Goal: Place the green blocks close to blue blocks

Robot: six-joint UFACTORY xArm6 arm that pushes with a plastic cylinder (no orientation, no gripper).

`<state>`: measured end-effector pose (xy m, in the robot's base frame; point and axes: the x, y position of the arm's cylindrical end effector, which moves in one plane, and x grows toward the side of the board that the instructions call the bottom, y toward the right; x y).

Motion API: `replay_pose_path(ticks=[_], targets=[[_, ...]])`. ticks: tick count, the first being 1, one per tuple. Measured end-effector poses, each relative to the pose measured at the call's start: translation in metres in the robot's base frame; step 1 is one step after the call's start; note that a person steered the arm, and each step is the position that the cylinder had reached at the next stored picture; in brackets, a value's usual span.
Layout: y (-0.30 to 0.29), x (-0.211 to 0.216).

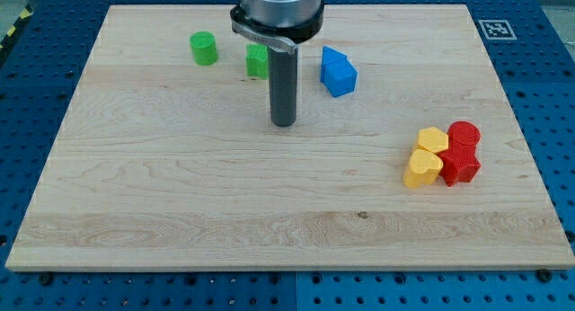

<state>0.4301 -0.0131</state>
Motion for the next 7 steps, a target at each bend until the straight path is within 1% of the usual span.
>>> replay_pose_path(ticks=[1, 3, 4, 5, 6, 7], targets=[[-0.043, -0.005], [-0.174, -0.055], [-0.214, -0.105], [-0.211, -0.155], [-0.163, -0.158], [-0.104, -0.129]])
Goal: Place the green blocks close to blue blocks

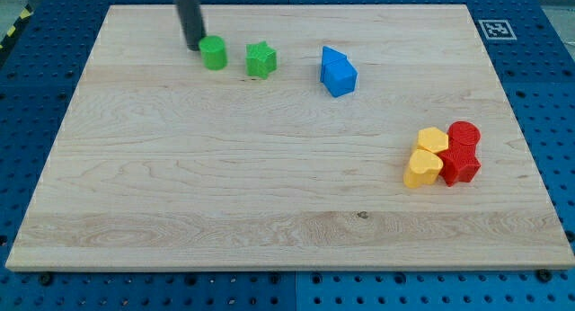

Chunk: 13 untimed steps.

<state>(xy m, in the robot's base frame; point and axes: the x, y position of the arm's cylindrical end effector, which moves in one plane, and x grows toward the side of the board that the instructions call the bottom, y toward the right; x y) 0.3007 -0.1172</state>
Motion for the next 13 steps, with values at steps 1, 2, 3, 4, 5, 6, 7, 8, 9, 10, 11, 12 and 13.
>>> replay_pose_path(ticks=[1, 2, 3, 4, 5, 6, 7, 8, 9, 10, 11, 12, 13], targets=[[0.04, 0.018], [0.04, 0.021], [0.017, 0.024], [0.003, 0.045], [0.028, 0.082], [0.052, 0.089], [0.039, 0.089], [-0.003, 0.084], [0.005, 0.062], [0.027, 0.055], [0.062, 0.057], [0.08, 0.061], [0.058, 0.065]])
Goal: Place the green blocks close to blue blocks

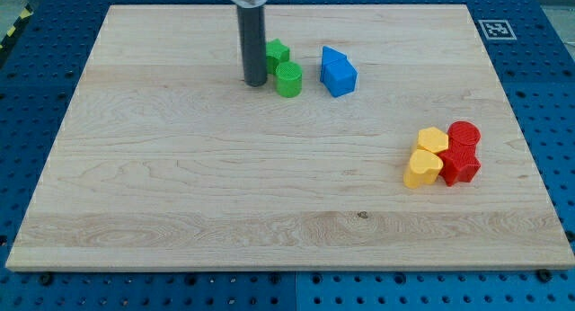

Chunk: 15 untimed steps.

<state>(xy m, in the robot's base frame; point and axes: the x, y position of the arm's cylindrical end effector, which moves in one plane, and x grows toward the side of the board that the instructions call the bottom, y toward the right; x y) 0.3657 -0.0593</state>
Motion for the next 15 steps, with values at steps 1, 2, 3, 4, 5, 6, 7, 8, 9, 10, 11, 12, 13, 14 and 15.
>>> replay_pose_path(ticks=[1, 2, 3, 4, 5, 6, 7, 8, 9, 10, 11, 12, 13, 14, 15], targets=[[0.013, 0.002], [0.043, 0.005], [0.046, 0.007], [-0.001, 0.007], [-0.058, -0.018], [-0.07, -0.064], [-0.033, -0.069], [0.02, -0.039], [0.043, -0.021], [0.044, -0.021], [0.044, -0.021], [0.044, -0.021], [0.044, -0.02], [0.044, -0.02], [0.044, -0.02]])
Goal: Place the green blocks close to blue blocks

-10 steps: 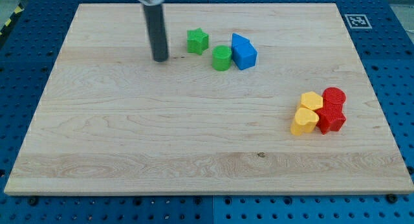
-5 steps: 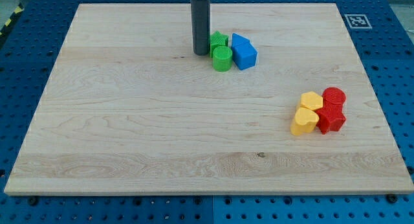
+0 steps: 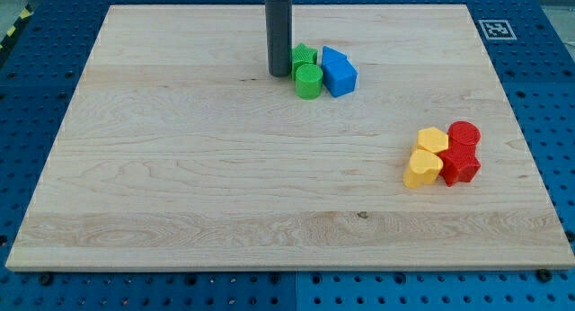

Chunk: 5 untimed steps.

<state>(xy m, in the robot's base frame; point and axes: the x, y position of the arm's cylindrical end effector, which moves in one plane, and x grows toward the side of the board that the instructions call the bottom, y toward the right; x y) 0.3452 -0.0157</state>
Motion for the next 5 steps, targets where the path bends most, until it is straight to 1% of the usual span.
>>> replay_pose_path(ticks=[3, 4, 5], targets=[[0.001, 0.008], [0.001, 0.04], [0.028, 0.072]])
